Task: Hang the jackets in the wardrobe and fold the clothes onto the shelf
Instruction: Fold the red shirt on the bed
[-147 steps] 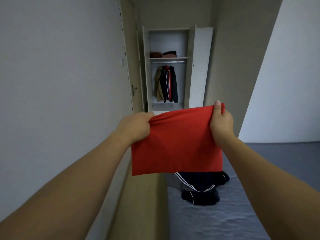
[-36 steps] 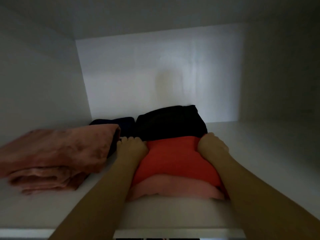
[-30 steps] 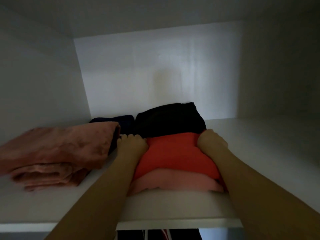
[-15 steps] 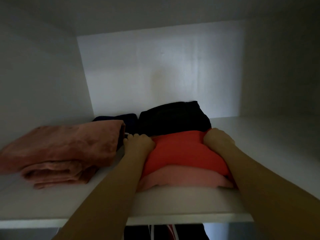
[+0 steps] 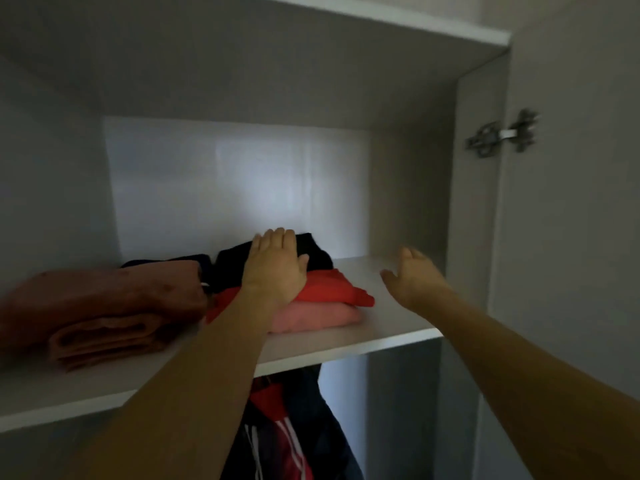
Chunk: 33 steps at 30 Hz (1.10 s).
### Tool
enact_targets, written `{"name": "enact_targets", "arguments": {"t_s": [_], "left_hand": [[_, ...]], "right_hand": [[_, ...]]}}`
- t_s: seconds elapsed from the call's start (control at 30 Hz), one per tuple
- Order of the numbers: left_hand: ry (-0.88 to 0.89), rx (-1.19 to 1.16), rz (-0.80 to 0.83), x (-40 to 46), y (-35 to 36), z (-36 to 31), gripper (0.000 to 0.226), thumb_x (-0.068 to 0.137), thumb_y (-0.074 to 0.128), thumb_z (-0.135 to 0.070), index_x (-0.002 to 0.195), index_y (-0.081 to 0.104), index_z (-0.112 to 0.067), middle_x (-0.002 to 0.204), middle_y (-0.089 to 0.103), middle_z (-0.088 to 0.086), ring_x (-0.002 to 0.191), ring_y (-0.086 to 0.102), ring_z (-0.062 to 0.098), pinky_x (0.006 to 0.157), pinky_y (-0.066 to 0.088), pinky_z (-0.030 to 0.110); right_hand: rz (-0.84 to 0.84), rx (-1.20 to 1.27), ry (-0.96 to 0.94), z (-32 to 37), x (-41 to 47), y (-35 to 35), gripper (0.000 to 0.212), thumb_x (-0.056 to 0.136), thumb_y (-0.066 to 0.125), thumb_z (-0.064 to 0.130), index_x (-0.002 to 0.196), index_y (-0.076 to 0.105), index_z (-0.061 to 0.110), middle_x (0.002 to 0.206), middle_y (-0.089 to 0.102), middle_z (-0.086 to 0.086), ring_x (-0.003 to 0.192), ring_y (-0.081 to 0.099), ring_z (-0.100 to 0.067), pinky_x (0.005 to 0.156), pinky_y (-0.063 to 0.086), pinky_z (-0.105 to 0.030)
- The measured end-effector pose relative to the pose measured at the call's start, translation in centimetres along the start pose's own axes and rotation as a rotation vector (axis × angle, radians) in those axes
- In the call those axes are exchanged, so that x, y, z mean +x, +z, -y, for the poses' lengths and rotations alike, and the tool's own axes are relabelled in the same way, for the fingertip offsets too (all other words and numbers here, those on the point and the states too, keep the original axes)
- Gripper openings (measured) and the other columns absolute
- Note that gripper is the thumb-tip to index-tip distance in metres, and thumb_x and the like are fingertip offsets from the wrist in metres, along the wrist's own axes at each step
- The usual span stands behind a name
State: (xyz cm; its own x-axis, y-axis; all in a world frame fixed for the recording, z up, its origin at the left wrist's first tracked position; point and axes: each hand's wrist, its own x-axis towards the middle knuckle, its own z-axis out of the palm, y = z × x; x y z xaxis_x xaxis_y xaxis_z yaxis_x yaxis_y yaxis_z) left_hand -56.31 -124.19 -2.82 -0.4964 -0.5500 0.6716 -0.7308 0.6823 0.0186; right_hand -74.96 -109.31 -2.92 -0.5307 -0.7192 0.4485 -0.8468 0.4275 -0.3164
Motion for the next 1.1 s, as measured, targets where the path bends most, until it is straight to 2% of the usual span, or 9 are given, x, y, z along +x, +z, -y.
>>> {"name": "enact_targets", "arguments": {"t_s": [0.07,0.13,0.27,0.57,0.77,0.97,1.1], "left_hand": [[0.112,-0.021,-0.017,-1.5,-0.9,-3.4,0.062,0.102,0.035,-0.039,0.153,0.02,-0.007,0.16,0.021,0.013,0.147,0.017,0.028,0.122,0.001,0.043],[0.222,-0.031,-0.026,-3.2,-2.1,-6.9,0.063,0.1,0.037,-0.038,0.153,0.019,-0.009,0.161,0.02,0.012,0.148,0.014,0.027,0.122,0.001,0.043],[0.372,-0.106,-0.017,-7.0,-5.0,-13.4,0.064,0.1,0.037,-0.04,0.153,0.019,-0.009,0.161,0.019,0.01,0.149,0.014,0.026,0.122,0.001,0.042],[0.643,-0.319,0.028,-20.1,-13.6,-28.8,0.064,0.097,0.043,-0.04,0.15,0.026,-0.009,0.157,0.027,0.01,0.147,0.019,0.027,0.122,0.005,0.041],[0.777,-0.438,0.061,-31.7,-21.2,-41.0,0.062,0.098,0.042,-0.041,0.149,0.024,-0.009,0.157,0.027,0.009,0.145,0.02,0.027,0.121,0.009,0.042],[0.904,-0.599,0.15,-46.1,-29.6,-55.0,0.061,0.101,0.035,-0.04,0.151,0.02,-0.008,0.159,0.022,0.009,0.147,0.015,0.026,0.122,0.005,0.043],[1.019,-0.675,0.246,-56.1,-33.4,-63.3,0.063,0.101,0.032,-0.041,0.153,0.015,-0.008,0.16,0.017,0.008,0.148,0.011,0.026,0.123,0.002,0.042]], "right_hand": [[-0.022,-0.052,0.055,-1.5,-3.9,-2.0,0.066,0.099,0.043,0.04,0.15,0.02,0.006,0.157,0.024,-0.014,0.141,0.028,-0.033,0.113,0.028,-0.042],[-0.024,-0.11,0.1,-3.2,-8.0,-4.3,0.066,0.099,0.043,0.038,0.151,0.017,0.008,0.158,0.022,-0.012,0.141,0.028,-0.033,0.114,0.028,-0.042],[-0.072,-0.208,0.167,-6.3,-16.7,-9.3,0.063,0.099,0.042,0.035,0.151,0.018,0.008,0.158,0.022,-0.011,0.144,0.022,-0.029,0.116,0.02,-0.04],[-0.122,-0.312,0.435,-12.9,-39.3,-21.2,0.059,0.097,0.048,0.027,0.148,0.026,0.007,0.153,0.033,-0.01,0.14,0.032,-0.027,0.115,0.026,-0.036],[-0.133,-0.383,0.595,-18.2,-57.4,-29.9,0.059,0.098,0.046,0.027,0.15,0.025,0.009,0.156,0.029,-0.007,0.143,0.027,-0.024,0.116,0.022,-0.034],[-0.151,-0.426,0.78,-23.8,-75.8,-38.9,0.059,0.098,0.046,0.027,0.15,0.025,0.01,0.156,0.03,-0.007,0.143,0.028,-0.024,0.116,0.022,-0.036],[-0.087,-0.422,0.897,-27.2,-86.2,-42.8,0.059,0.098,0.047,0.026,0.15,0.025,0.009,0.156,0.029,-0.008,0.142,0.028,-0.025,0.117,0.023,-0.036]]}}
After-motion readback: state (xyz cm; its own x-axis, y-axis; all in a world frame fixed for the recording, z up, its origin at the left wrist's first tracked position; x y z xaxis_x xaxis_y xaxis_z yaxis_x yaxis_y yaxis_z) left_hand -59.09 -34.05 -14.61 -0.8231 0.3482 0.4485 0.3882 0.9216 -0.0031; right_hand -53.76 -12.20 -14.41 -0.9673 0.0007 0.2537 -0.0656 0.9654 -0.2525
